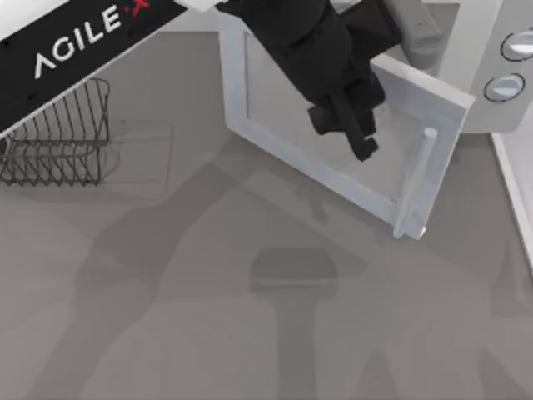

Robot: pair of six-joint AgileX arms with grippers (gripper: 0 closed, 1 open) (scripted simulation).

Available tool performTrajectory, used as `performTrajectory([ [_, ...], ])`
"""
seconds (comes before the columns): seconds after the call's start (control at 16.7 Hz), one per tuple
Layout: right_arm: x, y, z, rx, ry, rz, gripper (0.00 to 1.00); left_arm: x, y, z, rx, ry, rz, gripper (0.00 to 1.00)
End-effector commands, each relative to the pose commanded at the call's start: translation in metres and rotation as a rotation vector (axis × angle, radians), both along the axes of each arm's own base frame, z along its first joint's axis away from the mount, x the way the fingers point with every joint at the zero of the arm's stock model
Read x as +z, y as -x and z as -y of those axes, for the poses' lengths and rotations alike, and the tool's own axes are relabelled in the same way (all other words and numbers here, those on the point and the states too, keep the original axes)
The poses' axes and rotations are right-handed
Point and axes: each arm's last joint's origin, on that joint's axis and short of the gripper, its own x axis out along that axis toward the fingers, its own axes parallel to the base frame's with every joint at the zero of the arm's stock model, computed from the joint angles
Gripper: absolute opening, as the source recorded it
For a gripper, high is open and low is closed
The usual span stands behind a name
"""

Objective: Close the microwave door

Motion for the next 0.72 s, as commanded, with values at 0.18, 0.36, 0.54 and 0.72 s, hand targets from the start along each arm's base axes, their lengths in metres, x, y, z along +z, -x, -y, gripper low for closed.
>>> performTrajectory([
  [0.18,0.000,0.000,0.000,0.000,0.000,0.000,1.00,-0.004,0.002,0.002,-0.008,-0.009,-0.018,0.00],
  [0.36,0.000,0.000,0.000,0.000,0.000,0.000,1.00,-0.020,0.006,0.012,-0.030,-0.049,-0.085,0.00],
  [0.54,0.000,0.000,0.000,0.000,0.000,0.000,1.00,-0.034,0.008,0.021,-0.035,-0.087,-0.140,0.00],
  [0.72,0.000,0.000,0.000,0.000,0.000,0.000,1.00,-0.024,0.006,0.023,-0.022,-0.061,-0.096,0.00],
])
